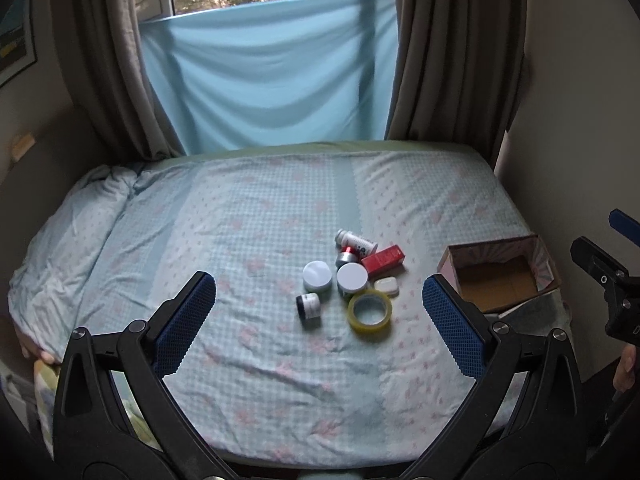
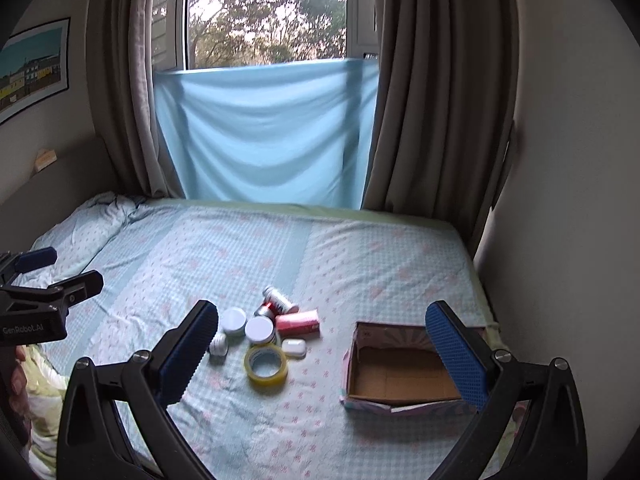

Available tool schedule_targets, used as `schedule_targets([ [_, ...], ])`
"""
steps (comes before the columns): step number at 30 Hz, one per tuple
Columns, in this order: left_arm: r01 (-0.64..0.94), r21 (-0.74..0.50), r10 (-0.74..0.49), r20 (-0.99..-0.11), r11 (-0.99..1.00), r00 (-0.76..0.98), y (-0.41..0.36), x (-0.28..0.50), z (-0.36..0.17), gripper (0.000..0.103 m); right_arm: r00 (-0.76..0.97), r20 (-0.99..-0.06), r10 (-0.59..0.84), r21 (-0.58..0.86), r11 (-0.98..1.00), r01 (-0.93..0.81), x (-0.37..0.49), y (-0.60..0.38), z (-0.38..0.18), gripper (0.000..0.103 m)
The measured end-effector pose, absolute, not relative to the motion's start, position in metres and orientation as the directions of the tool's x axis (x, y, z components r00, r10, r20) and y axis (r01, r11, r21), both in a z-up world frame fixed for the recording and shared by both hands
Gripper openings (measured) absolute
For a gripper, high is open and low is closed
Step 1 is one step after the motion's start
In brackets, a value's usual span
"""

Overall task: Organize rigid objects
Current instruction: 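Move left tool to white-lidded jar while right tool approaches yellow tape roll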

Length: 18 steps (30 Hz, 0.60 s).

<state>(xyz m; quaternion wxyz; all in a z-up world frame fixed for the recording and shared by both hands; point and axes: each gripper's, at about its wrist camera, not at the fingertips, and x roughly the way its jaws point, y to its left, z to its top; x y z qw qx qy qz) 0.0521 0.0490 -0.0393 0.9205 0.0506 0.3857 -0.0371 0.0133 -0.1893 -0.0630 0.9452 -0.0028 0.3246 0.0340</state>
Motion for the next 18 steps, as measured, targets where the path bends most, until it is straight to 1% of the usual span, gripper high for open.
schedule_targets([
  [5, 0.200, 0.069, -0.077, -0.765, 0.977, 0.639, 0.073, 0.089, -0.072, 0.103, 0.727, -0.685, 0.051, 0.032, 0.999, -0.039, 0.029, -0.170, -0.094, 0.103],
  [10, 0.306, 0.050, -0.133, -0.826, 0.951, 0.548, 0.099, 0.144, -0.112, 0.103, 0.632, -0.773, 0.055, 0.076, 0.997, 0.006, 0.053, -0.141, -0.133, 0.103],
  [18, 0.499, 0.057, -0.158, -0.913, 0.865, 0.377, 0.115, 0.238, -0.204, 0.102, 0.464, -0.886, 0.022, 0.085, 0.990, 0.115, 0.094, -0.092, -0.211, 0.103],
])
